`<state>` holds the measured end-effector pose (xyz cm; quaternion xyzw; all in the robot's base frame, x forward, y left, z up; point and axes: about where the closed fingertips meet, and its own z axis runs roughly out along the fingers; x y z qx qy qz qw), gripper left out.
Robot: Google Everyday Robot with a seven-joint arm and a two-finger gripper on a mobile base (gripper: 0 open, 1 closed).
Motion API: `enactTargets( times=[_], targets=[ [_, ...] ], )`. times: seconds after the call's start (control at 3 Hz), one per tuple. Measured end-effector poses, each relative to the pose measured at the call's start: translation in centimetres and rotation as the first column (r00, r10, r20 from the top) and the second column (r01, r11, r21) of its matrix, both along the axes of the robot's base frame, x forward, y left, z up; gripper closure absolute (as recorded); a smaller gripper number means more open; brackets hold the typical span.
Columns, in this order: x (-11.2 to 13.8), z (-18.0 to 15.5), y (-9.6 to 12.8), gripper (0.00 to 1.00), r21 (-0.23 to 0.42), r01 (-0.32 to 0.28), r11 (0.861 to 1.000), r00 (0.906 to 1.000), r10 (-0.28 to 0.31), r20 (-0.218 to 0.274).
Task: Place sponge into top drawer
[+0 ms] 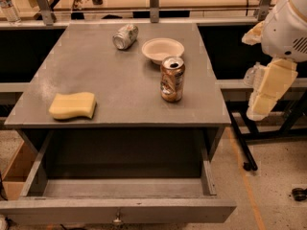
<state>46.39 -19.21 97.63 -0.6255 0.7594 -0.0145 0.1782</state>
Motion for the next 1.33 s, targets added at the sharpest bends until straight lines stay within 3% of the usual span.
enactTargets(
  times=[0.33, 0.67, 1.0, 1.33],
  targets=[
    [1.1, 1.2, 4.4, 0.00, 0.057, -0.091, 0.994, 0.9958, 0.091, 0.004],
    [1.6, 2.9, 10.4, 0.00, 0.077, -0.198, 0.977, 0.9800, 0.197, 0.031],
    [1.4, 2.2, 16.2, 0.00, 0.087, -0.237, 0.968, 0.9715, 0.236, 0.026],
    [2.0, -0.3, 20.7, 0.00, 0.103, -0.186, 0.977, 0.9814, 0.190, -0.031]
  ],
)
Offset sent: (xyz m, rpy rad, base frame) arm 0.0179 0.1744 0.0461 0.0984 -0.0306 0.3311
